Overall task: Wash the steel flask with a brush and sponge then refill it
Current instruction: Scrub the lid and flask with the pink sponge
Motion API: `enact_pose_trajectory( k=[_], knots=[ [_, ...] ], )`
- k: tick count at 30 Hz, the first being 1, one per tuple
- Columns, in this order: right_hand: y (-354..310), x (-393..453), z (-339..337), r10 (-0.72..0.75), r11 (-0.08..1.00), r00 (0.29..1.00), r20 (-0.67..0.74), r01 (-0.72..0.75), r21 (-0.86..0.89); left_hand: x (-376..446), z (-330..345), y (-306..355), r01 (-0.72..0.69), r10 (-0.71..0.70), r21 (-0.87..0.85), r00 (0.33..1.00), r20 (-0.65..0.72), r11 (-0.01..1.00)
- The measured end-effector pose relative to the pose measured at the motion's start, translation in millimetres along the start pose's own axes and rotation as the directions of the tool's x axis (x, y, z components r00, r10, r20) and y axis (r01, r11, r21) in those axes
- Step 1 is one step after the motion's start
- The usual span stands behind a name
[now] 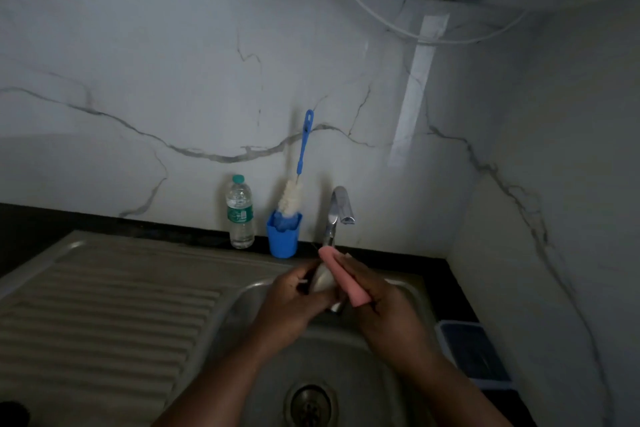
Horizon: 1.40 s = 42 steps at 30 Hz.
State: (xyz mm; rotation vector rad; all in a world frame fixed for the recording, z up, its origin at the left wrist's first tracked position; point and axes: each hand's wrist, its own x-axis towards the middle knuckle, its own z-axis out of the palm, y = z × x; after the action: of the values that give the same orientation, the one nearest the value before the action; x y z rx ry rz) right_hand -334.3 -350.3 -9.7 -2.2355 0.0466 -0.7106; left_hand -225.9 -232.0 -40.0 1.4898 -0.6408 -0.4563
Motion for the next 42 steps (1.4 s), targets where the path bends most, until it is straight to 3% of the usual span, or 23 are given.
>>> enact_pose_trajectory(
  k=[2, 3, 5, 8, 10, 13, 15, 17, 22, 24, 26, 29, 35, 37, 39, 40, 42],
  knots=[
    [-3.1, -7.9, 1.1, -0.019, 1.0, 1.0, -0.006, 0.019, 0.008, 5.0, -6.2, 0.1, 0.07, -0.085, -0.105, 0.987, -0.138, 0.992],
    [-2.9, -11.8, 1.3, -0.004, 0.998, 1.0, 0.029, 0.003, 0.057, 7.4, -10.1, -0.6, 0.134, -0.179, -0.238, 0.967, -0.179, 0.962],
    [0.4, -18.6, 2.2, 0.116, 0.965, 0.99, 0.08, -0.132, 0.229, 10.0, -16.0, -1.8, 0.301, -0.42, -0.561, 0.902, -0.094, 0.771],
    [-2.3, -20.7, 5.7, 0.422, 0.823, 0.906, 0.017, -0.391, 0.412, 6.7, -19.3, -3.1, 0.437, -0.54, -0.719, 0.836, 0.101, 0.541],
    [-10.6, -19.5, 8.6, 0.448, 0.875, 0.89, -0.086, -0.416, 0.246, 4.7, -17.2, -5.4, 0.449, -0.558, -0.764, 0.817, 0.142, 0.463],
    [-31.4, -18.4, 16.5, 0.225, 0.954, 0.969, -0.101, -0.24, -0.179, 1.6, -13.1, -2.3, 0.439, -0.529, -0.815, 0.825, 0.199, 0.377],
    [-37.2, -17.1, 30.1, 0.127, 0.896, 0.991, 0.039, -0.097, -0.434, 0.1, -10.5, -1.3, 0.486, -0.532, -0.769, 0.816, 0.228, 0.415],
    [-41.3, -15.4, 40.5, 0.174, 0.826, 0.971, 0.162, -0.054, -0.561, -1.8, -11.2, -1.7, 0.518, -0.547, -0.705, 0.808, 0.218, 0.485],
    [-39.4, -6.9, 48.0, 0.159, 0.725, 0.916, 0.368, 0.144, -0.673, -9.1, -31.9, 1.9, 0.464, -0.502, -0.627, 0.855, 0.131, 0.627],
    [-34.4, -1.2, 47.0, 0.121, 0.615, 0.902, 0.414, 0.259, -0.745, -10.7, -35.1, 5.9, 0.451, -0.488, -0.549, 0.868, 0.088, 0.704],
    [-28.4, 4.3, 49.2, 0.167, 0.472, 0.91, 0.38, 0.265, -0.841, -12.9, -34.0, 11.2, 0.446, -0.485, -0.468, 0.873, 0.04, 0.763],
    [-15.3, 6.2, 56.3, 0.244, 0.472, 0.88, 0.407, 0.259, -0.843, -14.0, -32.5, 16.5, 0.423, -0.45, -0.426, 0.892, 0.042, 0.8],
    [-11.6, 4.0, 79.7, 0.285, 0.772, 0.906, 0.315, -0.022, -0.636, 0.6, -33.0, 8.3, 0.334, -0.345, -0.399, 0.937, 0.046, 0.854],
    [-14.9, 7.8, 78.8, 0.303, 0.872, 0.898, 0.32, -0.125, -0.473, 5.7, -34.5, 3.5, 0.333, -0.338, -0.405, 0.939, 0.061, 0.851],
    [-19.7, 12.5, 71.7, 0.388, 0.922, 0.829, 0.404, -0.354, -0.16, 8.2, -38.6, 0.6, 0.347, -0.322, -0.462, 0.937, 0.135, 0.816],
    [-25.1, 15.1, 66.0, 0.425, 0.85, 0.77, 0.476, -0.52, 0.082, 9.3, -40.2, -0.8, 0.366, -0.298, -0.504, 0.93, 0.214, 0.782],
    [-28.3, 19.7, 55.3, 0.377, 0.446, 0.668, 0.641, -0.738, 0.507, 11.5, -41.9, 1.3, 0.405, -0.236, -0.553, 0.906, 0.352, 0.728]
  ],
)
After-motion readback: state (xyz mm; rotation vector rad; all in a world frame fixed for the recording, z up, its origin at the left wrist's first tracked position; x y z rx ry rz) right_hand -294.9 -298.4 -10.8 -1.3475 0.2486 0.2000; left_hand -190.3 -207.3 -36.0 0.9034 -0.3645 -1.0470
